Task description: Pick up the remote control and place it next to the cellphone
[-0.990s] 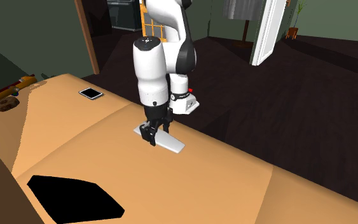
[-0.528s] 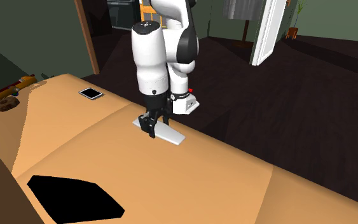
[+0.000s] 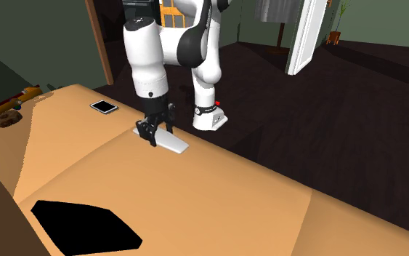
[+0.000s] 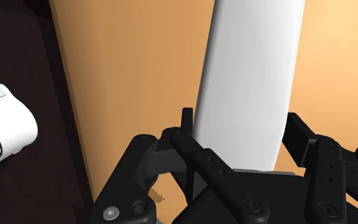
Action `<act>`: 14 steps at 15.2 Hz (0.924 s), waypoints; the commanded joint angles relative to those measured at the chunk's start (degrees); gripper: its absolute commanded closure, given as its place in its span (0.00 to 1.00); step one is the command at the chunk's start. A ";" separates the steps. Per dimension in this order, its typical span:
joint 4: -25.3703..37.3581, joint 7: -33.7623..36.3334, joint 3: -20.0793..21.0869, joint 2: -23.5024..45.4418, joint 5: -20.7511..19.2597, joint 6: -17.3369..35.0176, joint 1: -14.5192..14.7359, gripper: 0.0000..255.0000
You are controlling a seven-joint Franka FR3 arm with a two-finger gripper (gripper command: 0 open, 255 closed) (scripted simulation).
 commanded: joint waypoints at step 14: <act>-1.84 -21.93 -13.02 -2.05 -0.74 -0.47 -9.00 1.00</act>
